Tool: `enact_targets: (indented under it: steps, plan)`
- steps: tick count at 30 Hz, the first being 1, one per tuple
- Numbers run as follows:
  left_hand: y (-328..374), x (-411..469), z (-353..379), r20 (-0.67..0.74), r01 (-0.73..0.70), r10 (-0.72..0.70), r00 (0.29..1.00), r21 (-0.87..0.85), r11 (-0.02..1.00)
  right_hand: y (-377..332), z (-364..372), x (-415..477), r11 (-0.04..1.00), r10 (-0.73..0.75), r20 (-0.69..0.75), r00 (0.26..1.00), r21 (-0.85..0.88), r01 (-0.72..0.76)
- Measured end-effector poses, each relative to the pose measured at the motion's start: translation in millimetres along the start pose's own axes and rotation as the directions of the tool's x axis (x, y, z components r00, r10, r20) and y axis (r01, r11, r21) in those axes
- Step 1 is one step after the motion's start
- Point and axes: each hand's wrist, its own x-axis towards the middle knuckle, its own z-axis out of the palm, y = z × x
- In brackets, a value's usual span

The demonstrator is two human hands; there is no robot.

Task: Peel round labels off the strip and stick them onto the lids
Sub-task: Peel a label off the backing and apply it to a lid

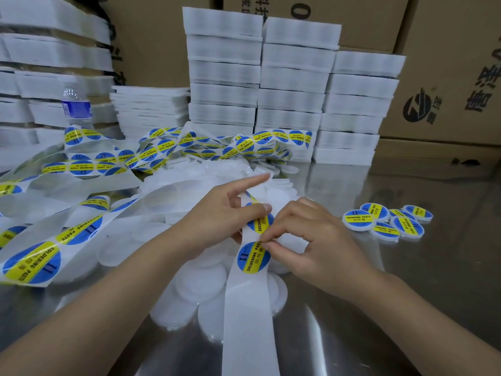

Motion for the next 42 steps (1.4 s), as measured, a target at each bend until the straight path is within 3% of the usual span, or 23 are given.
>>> enact_targets:
  steps: [4,11,15,19,23,25,28,33,36,38,42]
  plan:
    - [-1,1,0,-0.117,-0.082,0.081,0.99,-0.003,0.997,-1,0,-1,1.0,0.015,0.028,0.999,0.016,-0.016]
    - [-4,8,-8,-0.402,-0.011,-0.051,0.914,-0.148,0.989,-4,-1,-1,0.994,0.079,0.077,0.994,0.071,-0.085]
    - [-7,15,-15,-0.482,0.039,-0.121,0.868,-0.175,0.984,-5,-1,-2,0.967,0.169,0.101,0.98,0.173,-0.185]
    - [-8,16,-18,-0.526,0.032,-0.108,0.844,-0.152,0.988,-5,-6,2,0.767,0.355,0.172,0.919,0.509,-0.391]
    - [-8,18,-21,-0.546,0.042,-0.089,0.833,-0.097,0.994,2,-13,11,0.642,0.579,0.053,0.813,0.584,-0.496]
    - [-7,17,-19,-0.524,0.033,-0.073,0.849,-0.085,0.996,7,-16,14,0.626,0.676,-0.004,0.737,0.53,-0.572]
    - [-5,14,-15,-0.452,0.023,-0.056,0.89,-0.079,0.997,16,-17,13,0.634,0.725,0.008,0.689,0.382,-0.672]
    - [3,4,-8,-0.295,-0.028,-0.002,0.956,-0.096,0.995,36,-18,4,0.624,0.779,0.217,0.588,-0.176,-0.761]
    - [3,1,-6,-0.219,-0.04,0.023,0.975,-0.074,0.996,43,-14,-2,0.575,0.818,0.236,0.525,-0.376,-0.726]
    - [0,2,-5,-0.188,-0.021,0.01,0.982,-0.056,0.998,46,-12,-4,0.539,0.84,0.223,0.494,-0.431,-0.724]
    - [-5,5,-6,-0.178,0.002,-0.006,0.984,-0.023,1.0,49,-11,-5,0.535,0.845,0.223,0.487,-0.382,-0.754]
